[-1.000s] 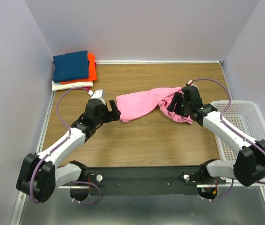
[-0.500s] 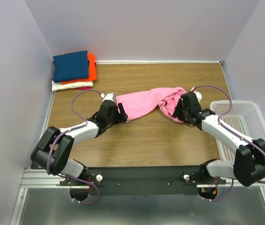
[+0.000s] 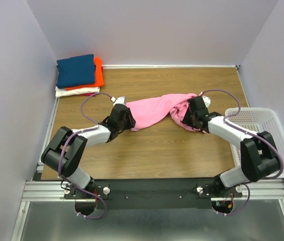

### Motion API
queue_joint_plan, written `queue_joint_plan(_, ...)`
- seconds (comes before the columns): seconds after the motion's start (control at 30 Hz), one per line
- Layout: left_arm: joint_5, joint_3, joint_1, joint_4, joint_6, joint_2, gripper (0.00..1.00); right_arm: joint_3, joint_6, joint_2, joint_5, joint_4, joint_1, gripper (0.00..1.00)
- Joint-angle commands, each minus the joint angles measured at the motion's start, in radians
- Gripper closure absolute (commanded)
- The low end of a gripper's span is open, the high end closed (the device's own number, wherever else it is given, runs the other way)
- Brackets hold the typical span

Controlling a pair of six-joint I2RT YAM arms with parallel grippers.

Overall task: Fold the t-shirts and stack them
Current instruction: Move the tshirt to the center of the board, then flatten the tshirt out

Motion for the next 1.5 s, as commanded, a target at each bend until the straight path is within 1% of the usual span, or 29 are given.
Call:
queue_joint_plan(0.0, -0.043, 0.029, -0.006, 0.009, 0.010, 0.013, 0.65, 0.049, 0.008, 0.057, 0.000, 0.047, 0.009, 0.47)
queue_joint_plan(0.1, -0.060, 0.033, -0.006, -0.005, 0.015, -0.018, 0.69, 0.057, 0.008, 0.073, 0.009, 0.053, 0.009, 0.47)
queue_joint_plan(0.2, -0.066, 0.047, -0.005, -0.026, 0.023, -0.038, 0.75, 0.069, 0.007, 0.103, 0.004, 0.062, 0.010, 0.47)
queue_joint_plan(0.3, -0.066, 0.059, -0.003, -0.040, 0.026, -0.052, 0.76, 0.076, 0.008, 0.129, 0.001, 0.076, 0.015, 0.47)
queue_joint_plan(0.43, -0.072, 0.073, 0.000, -0.060, 0.029, -0.069, 0.77, 0.076, 0.010, 0.154, 0.004, 0.079, 0.017, 0.56)
queue_joint_plan(0.47, -0.073, 0.075, 0.001, -0.063, 0.030, -0.073, 0.77, 0.074, 0.011, 0.156, 0.009, 0.079, 0.018, 0.62)
queue_joint_plan(0.53, -0.072, 0.081, 0.007, -0.072, 0.034, -0.082, 0.77, 0.068, 0.016, 0.146, 0.007, 0.079, 0.018, 0.70)
queue_joint_plan(0.57, -0.072, 0.087, 0.013, -0.084, 0.035, -0.092, 0.77, 0.065, 0.021, 0.133, 0.009, 0.077, 0.018, 0.79)
queue_joint_plan(0.63, -0.072, 0.096, 0.024, -0.098, 0.034, -0.102, 0.77, 0.060, 0.019, 0.116, 0.012, 0.077, 0.018, 0.88)
queue_joint_plan(0.67, -0.072, 0.104, 0.029, -0.112, 0.034, -0.118, 0.77, 0.059, 0.016, 0.108, 0.015, 0.077, 0.017, 0.97)
queue_joint_plan(0.7, -0.067, 0.108, 0.039, -0.118, 0.032, -0.125, 0.78, 0.057, 0.010, 0.102, 0.014, 0.074, 0.018, 1.00)
queue_joint_plan(0.73, -0.066, 0.116, 0.046, -0.130, 0.030, -0.135, 0.78, 0.057, 0.007, 0.090, 0.014, 0.073, 0.018, 1.00)
queue_joint_plan(0.8, -0.070, 0.124, 0.053, -0.141, 0.030, -0.160, 0.82, 0.053, 0.004, 0.067, 0.015, 0.064, 0.018, 1.00)
queue_joint_plan(0.93, -0.077, 0.122, 0.063, -0.189, 0.020, -0.199, 0.82, 0.048, -0.004, -0.016, 0.026, 0.033, 0.018, 1.00)
queue_joint_plan(1.0, -0.078, 0.098, 0.063, -0.192, 0.008, -0.220, 0.68, 0.052, -0.010, -0.056, 0.030, 0.013, 0.017, 0.99)
queue_joint_plan(1.1, -0.069, 0.015, 0.060, -0.160, -0.017, -0.221, 0.44, 0.053, -0.012, -0.090, 0.018, -0.001, 0.016, 1.00)
queue_joint_plan(1.2, -0.047, -0.071, 0.052, -0.103, -0.025, -0.198, 0.41, 0.057, -0.015, -0.105, 0.006, -0.007, 0.018, 1.00)
queue_joint_plan(1.27, -0.028, -0.101, 0.034, -0.062, -0.025, -0.187, 0.35, 0.062, -0.018, -0.113, 0.003, -0.013, 0.016, 1.00)
queue_joint_plan(1.3, -0.027, -0.117, 0.024, -0.040, -0.023, -0.187, 0.35, 0.065, -0.019, -0.114, 0.004, -0.016, 0.016, 0.99)
queue_joint_plan(1.33, -0.015, -0.138, 0.018, 0.000, -0.023, -0.185, 0.30, 0.071, -0.022, -0.120, 0.004, -0.021, 0.016, 1.00)
queue_joint_plan(1.4, 0.000, -0.148, 0.000, 0.032, -0.017, -0.172, 0.25, 0.072, -0.024, -0.122, 0.007, -0.025, 0.017, 1.00)
queue_joint_plan(1.47, -0.004, -0.137, -0.008, 0.047, -0.009, -0.156, 0.25, 0.076, -0.024, -0.121, 0.007, -0.025, 0.018, 0.99)
